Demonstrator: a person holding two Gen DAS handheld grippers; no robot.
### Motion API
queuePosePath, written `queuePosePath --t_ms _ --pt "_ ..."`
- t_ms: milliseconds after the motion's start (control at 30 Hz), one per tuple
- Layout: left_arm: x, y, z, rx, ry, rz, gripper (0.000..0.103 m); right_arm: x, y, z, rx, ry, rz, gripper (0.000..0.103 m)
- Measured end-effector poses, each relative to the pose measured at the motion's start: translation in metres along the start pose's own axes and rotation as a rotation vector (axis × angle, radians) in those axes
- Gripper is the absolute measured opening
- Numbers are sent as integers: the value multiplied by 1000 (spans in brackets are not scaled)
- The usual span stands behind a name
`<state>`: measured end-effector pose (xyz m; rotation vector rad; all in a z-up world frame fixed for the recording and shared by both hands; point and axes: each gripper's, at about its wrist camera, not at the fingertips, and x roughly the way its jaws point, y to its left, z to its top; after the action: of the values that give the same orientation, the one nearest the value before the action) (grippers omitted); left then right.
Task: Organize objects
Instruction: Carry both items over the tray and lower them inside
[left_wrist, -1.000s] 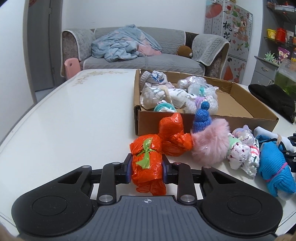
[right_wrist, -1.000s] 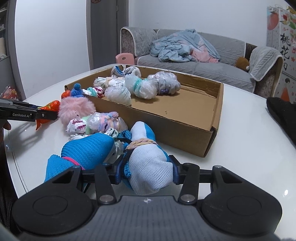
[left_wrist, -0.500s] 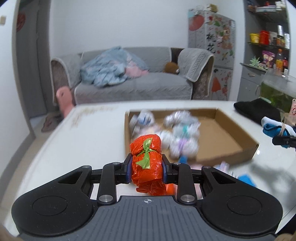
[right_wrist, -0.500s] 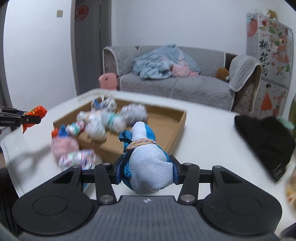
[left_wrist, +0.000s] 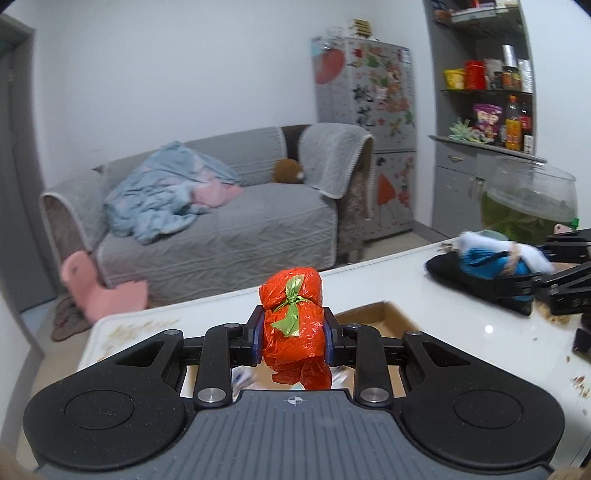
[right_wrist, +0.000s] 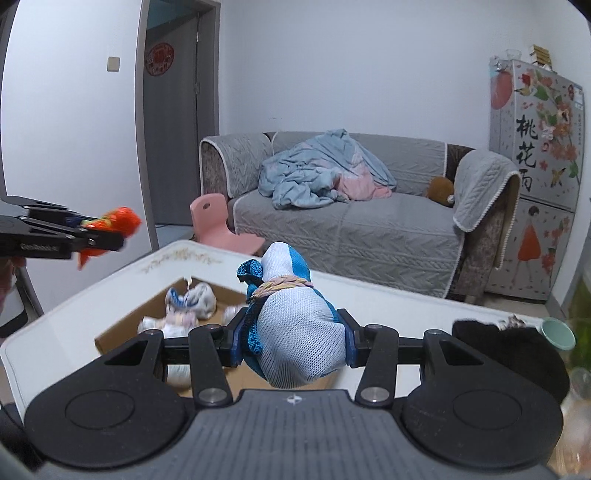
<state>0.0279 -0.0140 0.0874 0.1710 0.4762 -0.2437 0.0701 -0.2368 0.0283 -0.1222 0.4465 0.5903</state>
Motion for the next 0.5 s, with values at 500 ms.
queuePosePath --t_ms 500 --pt "151 -51 13 -63 142 -142 35 88 -31 7 35 122 -4 44"
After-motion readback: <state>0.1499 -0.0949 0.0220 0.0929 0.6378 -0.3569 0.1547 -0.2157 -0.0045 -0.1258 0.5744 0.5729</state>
